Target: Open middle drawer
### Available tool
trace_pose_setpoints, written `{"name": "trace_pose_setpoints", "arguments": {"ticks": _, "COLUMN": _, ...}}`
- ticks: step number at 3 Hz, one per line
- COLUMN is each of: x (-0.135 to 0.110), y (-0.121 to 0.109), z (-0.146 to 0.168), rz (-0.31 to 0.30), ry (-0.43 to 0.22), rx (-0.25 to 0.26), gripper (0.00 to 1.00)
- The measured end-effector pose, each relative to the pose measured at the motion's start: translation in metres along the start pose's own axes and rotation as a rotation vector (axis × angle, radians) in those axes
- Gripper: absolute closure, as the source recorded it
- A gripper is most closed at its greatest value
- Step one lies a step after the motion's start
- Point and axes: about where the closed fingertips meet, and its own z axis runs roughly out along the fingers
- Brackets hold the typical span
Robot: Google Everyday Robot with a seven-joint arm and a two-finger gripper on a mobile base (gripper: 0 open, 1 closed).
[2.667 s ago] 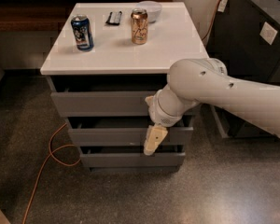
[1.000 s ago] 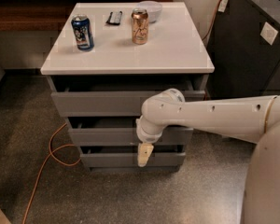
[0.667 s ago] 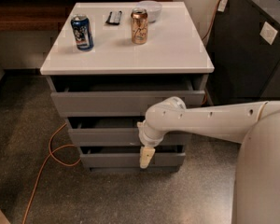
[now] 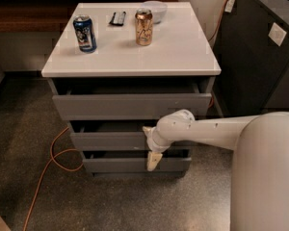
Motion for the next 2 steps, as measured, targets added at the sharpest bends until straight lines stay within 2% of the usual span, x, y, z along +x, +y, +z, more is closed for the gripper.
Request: {"name": "trace_pose_setpoints", "arguments": {"ticks": 2, "x": 0.041, "y": -0.037, "z": 0.038, "rz": 0.008, "ry": -0.009, "rx": 0.075, "gripper": 0.00}}
